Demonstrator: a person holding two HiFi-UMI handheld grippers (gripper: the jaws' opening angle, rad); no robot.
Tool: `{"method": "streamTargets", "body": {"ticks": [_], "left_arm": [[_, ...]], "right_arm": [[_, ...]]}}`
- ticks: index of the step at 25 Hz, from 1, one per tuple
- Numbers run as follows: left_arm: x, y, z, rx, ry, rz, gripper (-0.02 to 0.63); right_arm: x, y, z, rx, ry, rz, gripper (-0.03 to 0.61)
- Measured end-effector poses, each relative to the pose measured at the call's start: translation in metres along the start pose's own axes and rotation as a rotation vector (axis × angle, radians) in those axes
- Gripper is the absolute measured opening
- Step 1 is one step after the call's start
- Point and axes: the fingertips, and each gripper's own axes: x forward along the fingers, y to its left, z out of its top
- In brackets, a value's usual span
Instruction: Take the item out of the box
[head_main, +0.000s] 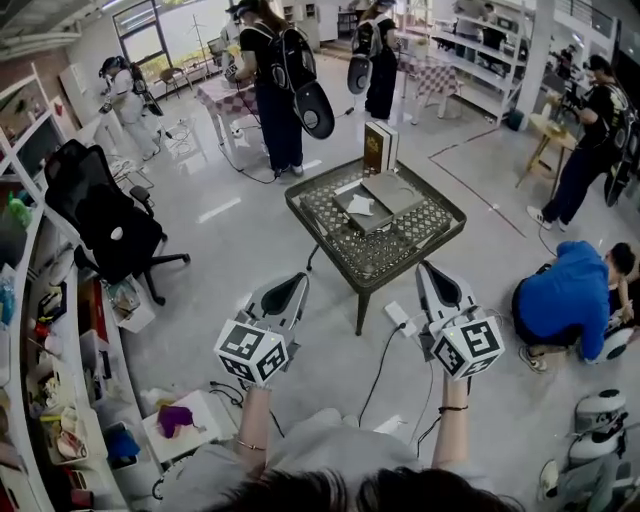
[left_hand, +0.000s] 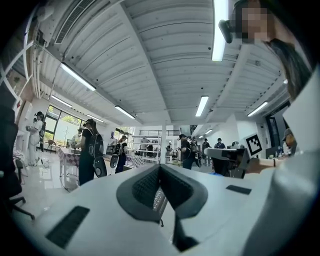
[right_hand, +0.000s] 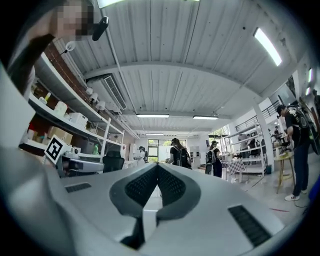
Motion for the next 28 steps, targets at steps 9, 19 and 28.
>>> {"method": "streamTargets", "body": {"ticks": [9,19,28], "left_arm": [[0.008,0.014,-0.01,-0.036,0.034,0.038,0.017],[0.051,0.06,-0.025,-0.058,0.051,0.024,0.017],[0.109,0.117,-0.027,-0.067,0.065,-0.022,0.017]], "right_arm": [[0.02,-0.011,-0.015,0.045,0.041,0.013,0.02],[0.072,-0.039,-0.038,0.074,0.066,-0.021,0.02],[0.137,-0.071,-0.05,0.089,0.071,-0.072,0.02]]}}
